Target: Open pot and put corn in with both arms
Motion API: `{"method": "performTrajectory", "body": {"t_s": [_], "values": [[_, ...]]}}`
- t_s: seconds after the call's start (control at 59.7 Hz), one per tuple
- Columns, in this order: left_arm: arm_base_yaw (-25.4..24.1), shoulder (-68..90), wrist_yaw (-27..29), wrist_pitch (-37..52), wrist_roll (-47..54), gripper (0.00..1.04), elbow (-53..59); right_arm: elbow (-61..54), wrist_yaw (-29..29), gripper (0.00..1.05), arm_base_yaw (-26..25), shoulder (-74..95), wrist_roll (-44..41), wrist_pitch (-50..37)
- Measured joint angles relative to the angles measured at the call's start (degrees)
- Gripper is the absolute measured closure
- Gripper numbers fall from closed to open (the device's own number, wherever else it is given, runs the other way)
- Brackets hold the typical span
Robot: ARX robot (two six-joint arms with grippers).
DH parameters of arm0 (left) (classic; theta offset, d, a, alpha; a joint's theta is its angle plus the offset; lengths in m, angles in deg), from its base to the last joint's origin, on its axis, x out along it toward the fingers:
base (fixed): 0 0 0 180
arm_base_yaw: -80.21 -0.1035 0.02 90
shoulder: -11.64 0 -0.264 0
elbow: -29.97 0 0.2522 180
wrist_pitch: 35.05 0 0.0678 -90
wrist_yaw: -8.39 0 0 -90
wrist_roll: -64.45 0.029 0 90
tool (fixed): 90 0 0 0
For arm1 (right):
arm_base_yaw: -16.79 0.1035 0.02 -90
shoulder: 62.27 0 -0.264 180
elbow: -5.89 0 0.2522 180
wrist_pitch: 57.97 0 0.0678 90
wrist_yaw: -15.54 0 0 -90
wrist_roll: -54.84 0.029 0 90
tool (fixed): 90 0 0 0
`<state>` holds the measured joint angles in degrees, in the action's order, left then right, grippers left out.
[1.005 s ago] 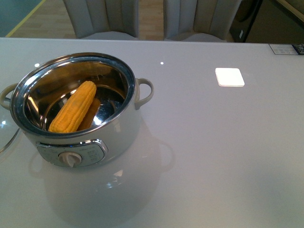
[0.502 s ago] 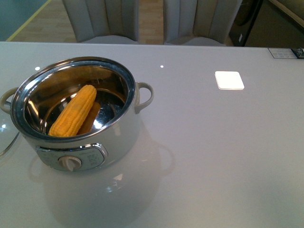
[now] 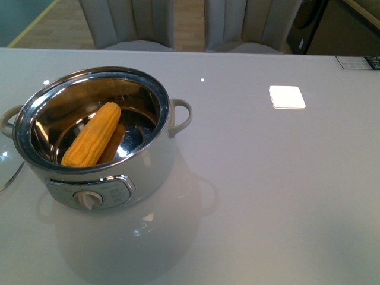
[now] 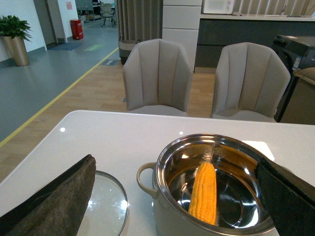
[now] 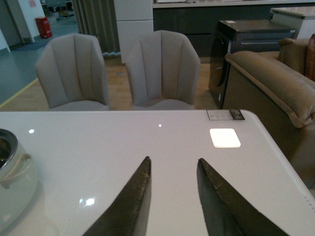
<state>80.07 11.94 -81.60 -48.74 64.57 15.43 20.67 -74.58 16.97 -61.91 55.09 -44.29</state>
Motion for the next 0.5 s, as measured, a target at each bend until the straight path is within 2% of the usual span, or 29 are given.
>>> {"method": "performTrajectory", "body": {"t_s": [0.084,0.368,0.502], "values": [[0.0,0.0,0.0,0.0,0.0,0.07,0.0,0.0,0.0,0.57,0.0,0.0,0.0,0.0],[0.0,0.0,0.0,0.0,0.0,0.07,0.0,0.0,0.0,0.09,0.0,0.0,0.0,0.0],[0.0,0.0,0.0,0.0,0.0,0.07,0.0,0.0,0.0,0.09,0.0,0.0,0.0,0.0]]}}
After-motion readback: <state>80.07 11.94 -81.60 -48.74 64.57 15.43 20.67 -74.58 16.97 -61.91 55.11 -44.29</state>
